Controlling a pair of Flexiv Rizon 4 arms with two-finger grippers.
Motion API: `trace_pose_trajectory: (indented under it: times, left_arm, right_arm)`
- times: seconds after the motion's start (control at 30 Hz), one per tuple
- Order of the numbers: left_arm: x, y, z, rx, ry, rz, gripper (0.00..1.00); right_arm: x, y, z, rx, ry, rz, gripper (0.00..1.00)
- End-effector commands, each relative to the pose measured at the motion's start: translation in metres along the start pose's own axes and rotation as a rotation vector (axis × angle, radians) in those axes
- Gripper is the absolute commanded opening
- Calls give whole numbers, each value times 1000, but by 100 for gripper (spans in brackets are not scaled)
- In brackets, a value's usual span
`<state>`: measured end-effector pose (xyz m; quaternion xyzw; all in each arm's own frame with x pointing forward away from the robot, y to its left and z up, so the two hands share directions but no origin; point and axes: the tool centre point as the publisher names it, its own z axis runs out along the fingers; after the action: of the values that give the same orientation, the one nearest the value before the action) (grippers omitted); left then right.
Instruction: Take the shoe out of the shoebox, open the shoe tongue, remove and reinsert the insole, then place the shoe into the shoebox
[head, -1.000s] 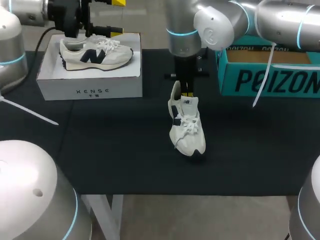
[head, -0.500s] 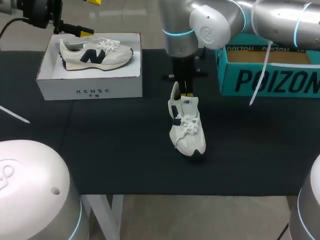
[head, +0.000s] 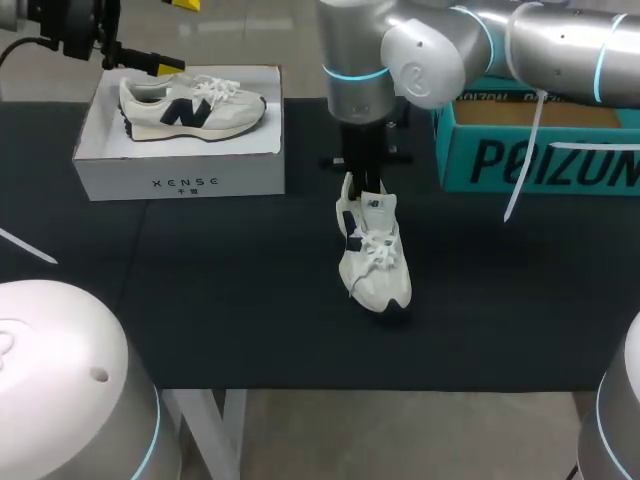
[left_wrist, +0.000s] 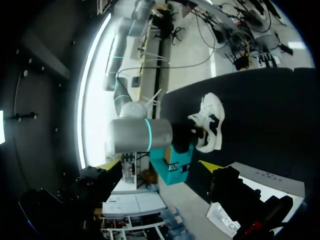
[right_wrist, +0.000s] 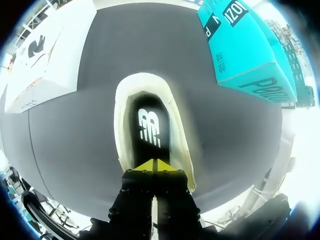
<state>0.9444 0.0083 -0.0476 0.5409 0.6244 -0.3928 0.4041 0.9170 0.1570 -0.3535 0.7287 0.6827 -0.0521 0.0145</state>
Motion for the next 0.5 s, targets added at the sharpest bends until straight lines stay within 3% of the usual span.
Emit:
trace_pose_trajectory:
  times: [0.03, 0.07, 0.1, 0.13, 0.17, 0.27, 0.37, 0.5]
  left_arm:
    - [0, -1, 0, -2, 2, 1, 100]
    - [0, -1, 0, -2, 2, 1, 100]
    - [0, -1, 0, -2, 2, 1, 100]
    - [0, -1, 0, -2, 2, 1, 100]
    - [0, -1, 0, -2, 2, 1, 100]
    - [0, -1, 0, -2, 2, 1, 100]
    - [0, -1, 0, -2, 2, 1, 100]
    - [0, -1, 0, -2, 2, 1, 100]
  right_arm:
    - [-5, -4, 2, -2, 18, -1, 0]
    - [-5, -4, 2, 0, 20, -2, 3]
    - [-5, -5, 2, 3, 22, -3, 28]
    - [-5, -5, 2, 4, 23, -4, 45]
    - [-5, -5, 2, 6, 24, -7, 50]
    - [-4, -6, 0, 8, 25, -15, 85]
    - [-4, -7, -1, 9, 25, -19, 100]
    - [-6, -11, 1, 15, 32, -17, 100]
